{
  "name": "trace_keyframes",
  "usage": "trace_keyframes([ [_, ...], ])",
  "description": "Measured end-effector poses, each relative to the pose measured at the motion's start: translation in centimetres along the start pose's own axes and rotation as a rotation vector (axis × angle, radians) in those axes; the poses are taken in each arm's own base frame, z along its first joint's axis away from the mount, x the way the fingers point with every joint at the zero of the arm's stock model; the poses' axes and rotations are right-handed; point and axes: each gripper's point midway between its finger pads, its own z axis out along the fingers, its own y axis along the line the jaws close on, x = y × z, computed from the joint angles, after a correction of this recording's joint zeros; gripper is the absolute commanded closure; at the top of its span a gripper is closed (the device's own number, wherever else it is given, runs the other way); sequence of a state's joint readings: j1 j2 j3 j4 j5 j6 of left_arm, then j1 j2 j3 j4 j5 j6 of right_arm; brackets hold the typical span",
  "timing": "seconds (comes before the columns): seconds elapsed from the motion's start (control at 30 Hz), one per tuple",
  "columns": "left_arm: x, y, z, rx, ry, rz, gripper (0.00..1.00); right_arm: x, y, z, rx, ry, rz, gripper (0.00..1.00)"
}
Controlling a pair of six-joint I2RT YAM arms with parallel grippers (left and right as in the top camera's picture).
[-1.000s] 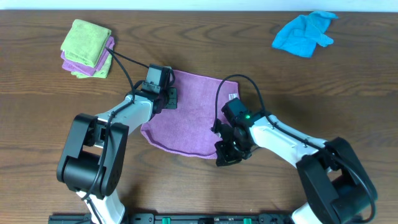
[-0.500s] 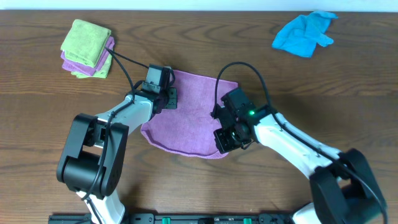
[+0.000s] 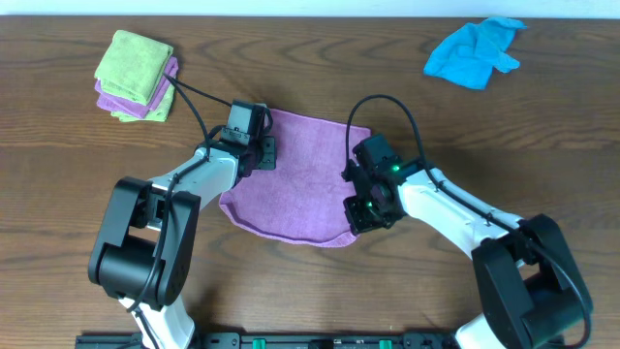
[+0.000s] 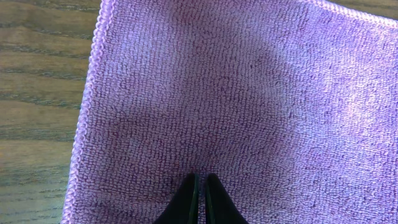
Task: Fold the cloth
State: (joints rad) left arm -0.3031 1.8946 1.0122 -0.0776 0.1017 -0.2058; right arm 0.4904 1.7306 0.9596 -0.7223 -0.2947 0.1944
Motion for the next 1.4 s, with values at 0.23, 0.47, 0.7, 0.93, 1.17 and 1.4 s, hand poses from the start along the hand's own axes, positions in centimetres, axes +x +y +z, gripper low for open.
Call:
trace_keyframes([
  [0.23, 0.0, 0.0, 0.0, 0.000, 0.000, 0.000, 0.93, 3.1, 1.5, 0.2, -0.026, 0.122, -0.012, 0.99],
  [0.47, 0.0, 0.0, 0.0, 0.000, 0.000, 0.000, 0.93, 4.6, 2.0, 0.2, -0.028, 0.178, -0.015, 0.98],
  [0.7, 0.0, 0.0, 0.0, 0.000, 0.001, -0.004, 0.93, 5.0, 2.0, 0.1, -0.028, 0.193, -0.010, 0.98],
  [0.93, 1.1, 0.1, -0.7, -0.007, 0.054, -0.007, 0.91, 4.5, 2.1, 0.2, -0.033, 0.174, -0.017, 0.98],
  [1.17, -0.3, 0.3, -7.1, 0.003, 0.019, -0.030, 0.87, 4.0, 2.3, 0.3, -0.043, 0.154, -0.020, 0.98],
  [1.4, 1.8, 2.2, -14.2, -0.034, 0.073, -0.078, 0.85, 3.9, 2.3, 0.3, -0.044, 0.152, -0.021, 0.98],
])
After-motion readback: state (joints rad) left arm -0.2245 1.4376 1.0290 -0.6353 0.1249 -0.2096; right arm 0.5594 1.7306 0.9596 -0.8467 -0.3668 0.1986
